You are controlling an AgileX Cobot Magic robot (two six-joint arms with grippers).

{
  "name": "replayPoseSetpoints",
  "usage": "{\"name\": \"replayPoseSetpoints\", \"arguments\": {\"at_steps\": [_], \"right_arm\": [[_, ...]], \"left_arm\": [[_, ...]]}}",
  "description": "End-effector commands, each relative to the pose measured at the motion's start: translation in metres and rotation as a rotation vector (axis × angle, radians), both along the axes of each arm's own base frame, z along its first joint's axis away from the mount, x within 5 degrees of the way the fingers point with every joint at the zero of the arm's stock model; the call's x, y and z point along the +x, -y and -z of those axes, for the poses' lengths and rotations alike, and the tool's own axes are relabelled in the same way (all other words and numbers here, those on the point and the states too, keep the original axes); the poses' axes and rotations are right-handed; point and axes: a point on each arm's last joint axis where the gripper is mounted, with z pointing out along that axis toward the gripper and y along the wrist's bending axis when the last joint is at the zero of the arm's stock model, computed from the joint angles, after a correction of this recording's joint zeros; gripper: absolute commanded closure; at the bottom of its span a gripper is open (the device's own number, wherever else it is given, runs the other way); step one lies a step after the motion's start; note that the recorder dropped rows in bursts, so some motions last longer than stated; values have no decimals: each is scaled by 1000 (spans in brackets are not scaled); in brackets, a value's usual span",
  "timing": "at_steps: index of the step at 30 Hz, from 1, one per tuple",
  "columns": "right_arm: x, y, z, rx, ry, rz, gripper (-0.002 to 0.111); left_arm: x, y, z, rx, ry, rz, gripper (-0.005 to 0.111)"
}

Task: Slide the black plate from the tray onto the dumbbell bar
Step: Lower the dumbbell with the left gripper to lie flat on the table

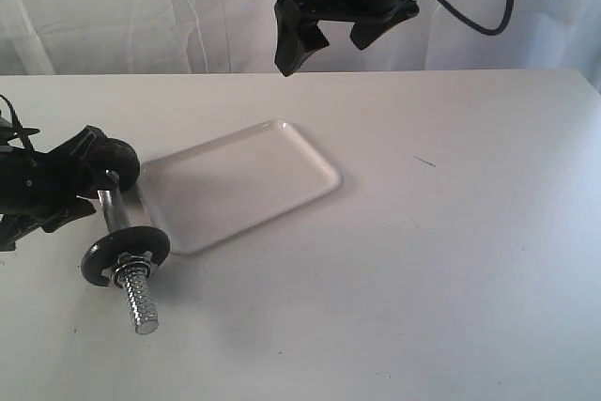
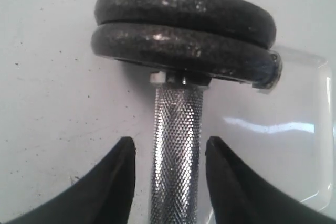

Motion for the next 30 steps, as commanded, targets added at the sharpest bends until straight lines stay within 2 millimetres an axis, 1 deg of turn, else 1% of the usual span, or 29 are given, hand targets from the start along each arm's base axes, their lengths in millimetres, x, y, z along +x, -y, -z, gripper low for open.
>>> {"name": "replayPoseSetpoints", "arguments": {"at_steps": [1, 7, 9, 12, 16, 30], "right_arm": [[-1, 4, -5, 5, 11, 12, 4], [-1, 4, -5, 6, 10, 14, 4], [-1, 4, -5, 6, 10, 14, 4], [-1, 4, -5, 6, 10, 14, 4], [-1, 4, -5, 6, 10, 14, 4], [-1, 4, -5, 6, 10, 14, 4]], "left_arm": [[1, 1, -4, -28, 11, -10, 60], [0, 1, -5, -23, 15, -7, 90], [0, 1, -7, -24, 22, -7, 96], [0, 1, -10, -22, 33, -4, 101], [0, 1, -10, -25, 33, -2, 107], [-1, 3, -11, -40, 39, 17, 107]]}}
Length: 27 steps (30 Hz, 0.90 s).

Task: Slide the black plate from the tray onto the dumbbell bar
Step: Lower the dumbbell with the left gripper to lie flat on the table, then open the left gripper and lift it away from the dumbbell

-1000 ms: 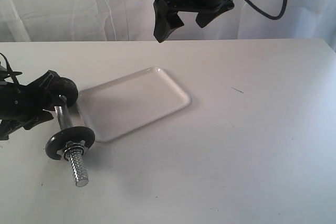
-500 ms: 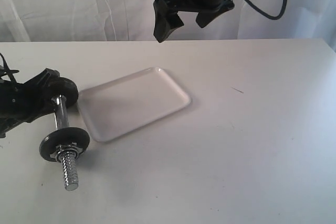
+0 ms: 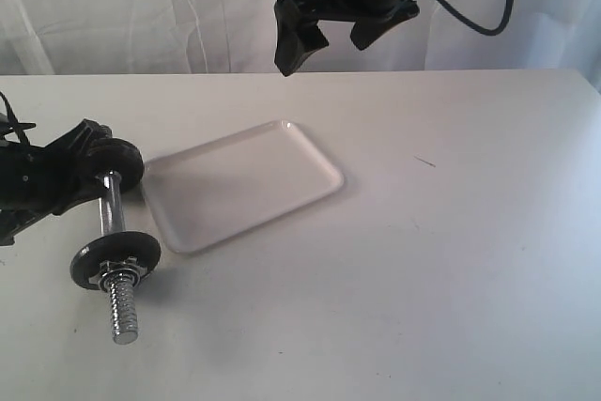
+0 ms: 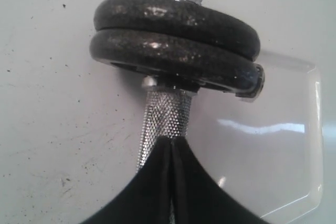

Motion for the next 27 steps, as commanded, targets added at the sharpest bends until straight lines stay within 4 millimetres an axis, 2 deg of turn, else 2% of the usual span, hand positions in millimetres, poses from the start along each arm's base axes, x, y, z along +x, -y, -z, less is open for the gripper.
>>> {"name": "replayPoseSetpoints", "arguments": {"at_steps": [1, 6, 12, 16, 19, 22, 27], "right_arm": [[-1, 4, -5, 2, 13, 10, 4], [-4, 9, -14, -23, 49, 16, 4], [-11, 13, -27, -23, 84, 19, 4], [-14, 15, -31, -19, 92, 19, 4], [-19, 17, -39, -13, 111, 20, 4], [-30, 22, -54, -5, 147, 17, 4], [-59, 35, -72, 15, 167, 21, 4]], "left_arm": [[0, 3, -5, -29, 20, 11, 107], [-3, -2, -22, 2, 70, -22, 107], [-14, -8, -69, 142, 269, 35, 107], [-30, -5, -102, 295, 464, 194, 107], [-52, -5, -124, 392, 587, 269, 107], [-87, -6, -142, 440, 695, 310, 107], [-153, -6, -139, 529, 827, 423, 107]]}}
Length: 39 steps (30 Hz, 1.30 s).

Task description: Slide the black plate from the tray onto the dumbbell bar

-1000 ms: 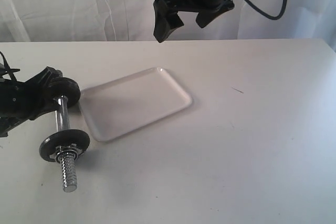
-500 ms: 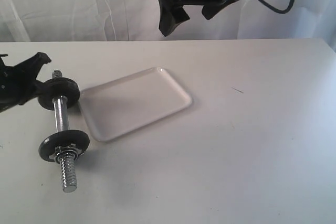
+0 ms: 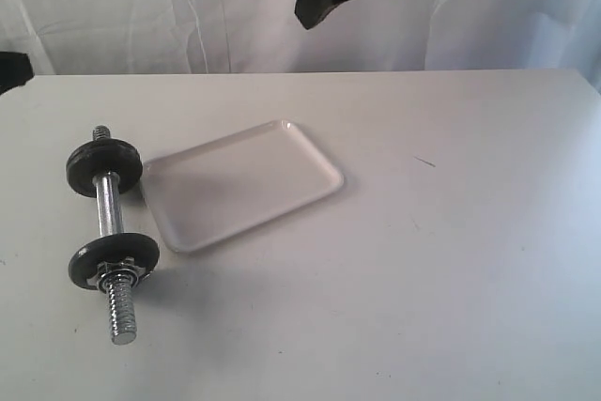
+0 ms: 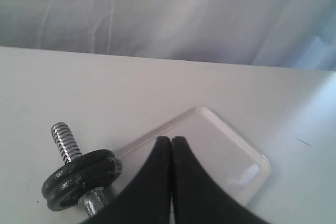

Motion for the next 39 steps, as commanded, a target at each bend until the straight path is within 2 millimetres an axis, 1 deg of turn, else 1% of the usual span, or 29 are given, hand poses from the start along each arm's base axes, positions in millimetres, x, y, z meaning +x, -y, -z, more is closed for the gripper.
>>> {"name": "replayPoseSetpoints", "arguments": {"at_steps": [1, 3, 4, 7, 10, 13, 16, 25, 28, 30, 34, 35, 37, 39], "right_arm": [[-28, 15, -17, 19, 24, 5, 4], [-41, 20, -21, 20, 25, 5, 4], [-47, 23, -22, 18, 26, 6, 4], [-64, 32, -25, 12, 33, 5, 4], [-75, 36, -25, 15, 27, 8, 4], [-79, 38, -28, 21, 37, 8, 4], [-79, 38, -28, 21, 37, 8, 4], [-79, 38, -28, 21, 37, 8, 4], [-79, 38, -28, 21, 37, 8, 4], [-79, 38, -28, 21, 37, 8, 4], [-79, 38, -28, 20, 38, 8, 4], [-79, 38, -28, 22, 37, 8, 4], [-79, 38, -28, 24, 36, 7, 4], [-79, 38, -28, 24, 36, 7, 4]], "left_arm": [[-62, 1, 7, 79, 120, 99, 107], [-84, -1, 10, 61, 170, 95, 107], [-95, -2, 15, 46, 188, 91, 107], [-120, -4, 16, 4, 267, 88, 107], [-137, -2, 12, -19, 338, 132, 107], [-149, 1, 9, -23, 393, 177, 107], [-154, 1, 7, -23, 415, 184, 107], [-154, 1, 7, -23, 417, 184, 107], [-151, -4, 8, -35, 407, 120, 107], [-151, -6, 12, -96, 327, 81, 107], [-157, -13, 38, -143, 17, -59, 107], [-159, -14, 43, -143, -37, -94, 107], [-164, -12, 48, -102, -70, -105, 107], [-168, -11, 52, -26, -64, -105, 107]]}}
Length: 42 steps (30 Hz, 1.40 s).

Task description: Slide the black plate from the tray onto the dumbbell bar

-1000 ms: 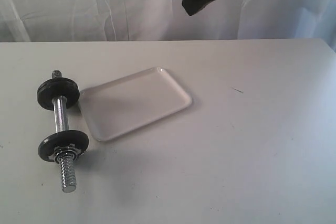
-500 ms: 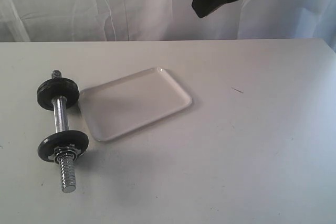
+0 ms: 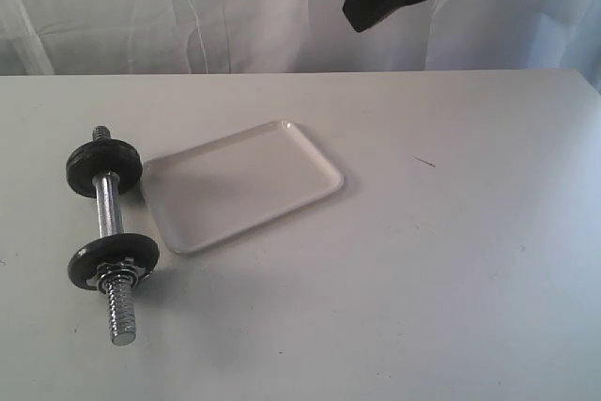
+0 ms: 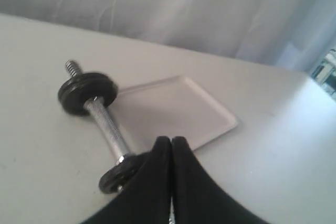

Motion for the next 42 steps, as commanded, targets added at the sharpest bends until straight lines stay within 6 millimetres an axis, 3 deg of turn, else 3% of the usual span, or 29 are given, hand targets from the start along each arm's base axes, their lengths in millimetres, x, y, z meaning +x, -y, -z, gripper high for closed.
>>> {"name": "replayPoseSetpoints", "arguments": {"at_steps": [1, 9, 19, 24, 34, 42], "right_arm": [[-1, 2, 0, 8, 2, 8, 4], [-1, 2, 0, 8, 2, 8, 4], [-1, 2, 0, 6, 3, 9, 4], [-1, 2, 0, 6, 3, 9, 4], [-1, 2, 0, 6, 3, 9, 4], [-1, 2, 0, 6, 3, 9, 4]], "left_arm": [[-10, 1, 13, 102, -66, -47, 107], [-5, -12, 49, 113, -137, -266, 107], [2, -35, 76, 136, -149, -489, 107], [6, -39, 107, 130, -185, -510, 107], [6, -35, 107, 210, -157, -387, 107], [6, -35, 107, 218, -157, -387, 107]]}}
